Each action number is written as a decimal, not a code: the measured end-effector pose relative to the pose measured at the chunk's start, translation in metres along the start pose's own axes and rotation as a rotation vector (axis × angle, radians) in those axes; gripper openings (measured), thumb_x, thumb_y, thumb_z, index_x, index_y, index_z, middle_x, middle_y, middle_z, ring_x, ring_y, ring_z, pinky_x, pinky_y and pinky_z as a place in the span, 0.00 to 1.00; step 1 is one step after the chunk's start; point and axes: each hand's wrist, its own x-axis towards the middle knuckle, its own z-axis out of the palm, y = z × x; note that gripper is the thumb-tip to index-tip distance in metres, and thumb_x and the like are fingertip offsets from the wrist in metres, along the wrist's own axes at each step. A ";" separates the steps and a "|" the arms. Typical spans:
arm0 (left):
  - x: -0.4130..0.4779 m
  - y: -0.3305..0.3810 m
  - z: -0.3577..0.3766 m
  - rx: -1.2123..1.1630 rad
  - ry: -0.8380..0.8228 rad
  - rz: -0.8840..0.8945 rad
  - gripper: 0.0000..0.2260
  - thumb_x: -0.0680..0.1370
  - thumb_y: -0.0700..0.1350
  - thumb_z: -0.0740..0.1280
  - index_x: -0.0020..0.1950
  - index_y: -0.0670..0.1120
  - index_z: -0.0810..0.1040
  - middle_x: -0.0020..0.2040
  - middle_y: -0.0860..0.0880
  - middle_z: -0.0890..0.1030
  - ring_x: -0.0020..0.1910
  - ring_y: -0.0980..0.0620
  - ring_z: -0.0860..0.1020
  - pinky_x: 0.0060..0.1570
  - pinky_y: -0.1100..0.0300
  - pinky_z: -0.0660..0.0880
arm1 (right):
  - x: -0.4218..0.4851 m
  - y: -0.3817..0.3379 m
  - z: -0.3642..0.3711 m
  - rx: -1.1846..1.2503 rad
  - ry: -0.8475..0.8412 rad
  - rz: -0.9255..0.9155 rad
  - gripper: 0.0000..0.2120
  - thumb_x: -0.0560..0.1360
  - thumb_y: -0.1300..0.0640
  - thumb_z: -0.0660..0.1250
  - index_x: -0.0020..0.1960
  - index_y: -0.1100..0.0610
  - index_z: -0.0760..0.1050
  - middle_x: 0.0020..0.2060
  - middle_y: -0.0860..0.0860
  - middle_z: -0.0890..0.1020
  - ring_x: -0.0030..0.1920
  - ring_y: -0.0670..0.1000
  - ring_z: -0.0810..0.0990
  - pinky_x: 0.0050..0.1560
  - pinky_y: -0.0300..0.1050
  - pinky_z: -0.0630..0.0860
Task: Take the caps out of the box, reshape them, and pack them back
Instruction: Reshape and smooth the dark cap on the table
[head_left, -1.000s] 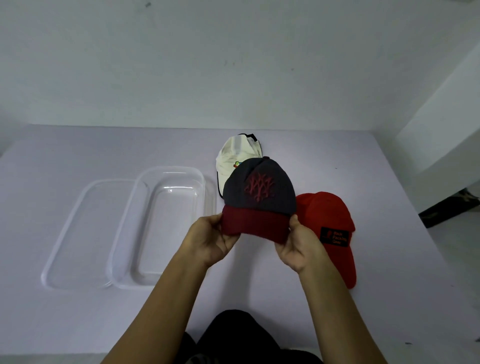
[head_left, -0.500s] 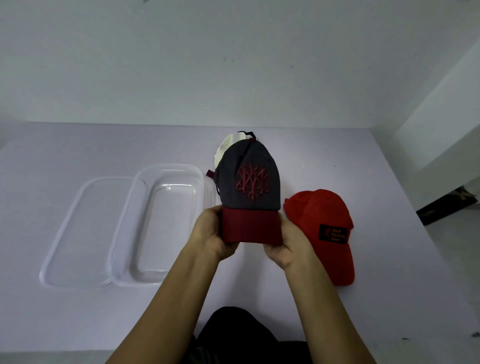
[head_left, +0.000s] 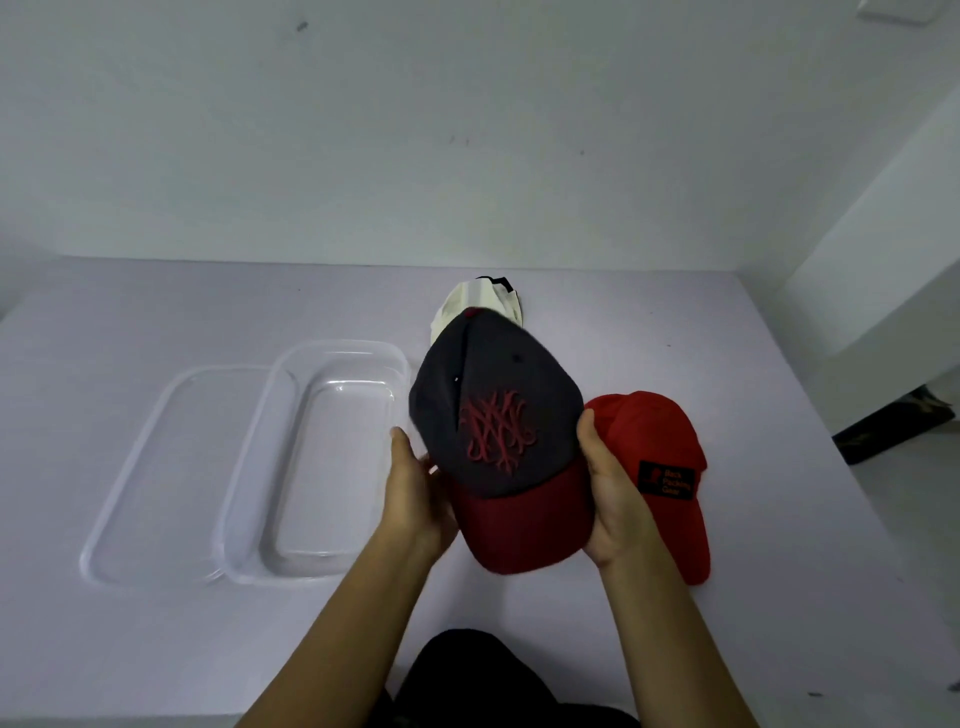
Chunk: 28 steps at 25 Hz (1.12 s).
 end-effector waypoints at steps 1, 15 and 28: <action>0.004 0.008 -0.002 -0.050 -0.024 -0.056 0.29 0.77 0.67 0.52 0.56 0.44 0.79 0.52 0.42 0.83 0.54 0.43 0.79 0.55 0.47 0.74 | -0.002 0.002 -0.002 -0.021 -0.032 -0.006 0.25 0.76 0.44 0.58 0.68 0.55 0.70 0.63 0.56 0.78 0.63 0.56 0.77 0.61 0.56 0.75; 0.009 0.039 -0.007 -0.187 -0.434 0.012 0.28 0.69 0.50 0.71 0.68 0.43 0.72 0.65 0.44 0.77 0.62 0.45 0.77 0.61 0.50 0.75 | -0.001 -0.022 -0.030 0.319 0.058 -0.145 0.18 0.71 0.48 0.63 0.54 0.56 0.83 0.58 0.56 0.82 0.58 0.57 0.80 0.59 0.57 0.75; 0.025 0.041 -0.012 0.038 -0.140 0.091 0.11 0.77 0.45 0.63 0.55 0.42 0.80 0.50 0.46 0.81 0.50 0.49 0.78 0.48 0.54 0.75 | 0.008 -0.012 -0.033 0.206 0.250 -0.149 0.13 0.79 0.51 0.58 0.60 0.51 0.76 0.55 0.55 0.81 0.56 0.56 0.79 0.55 0.55 0.76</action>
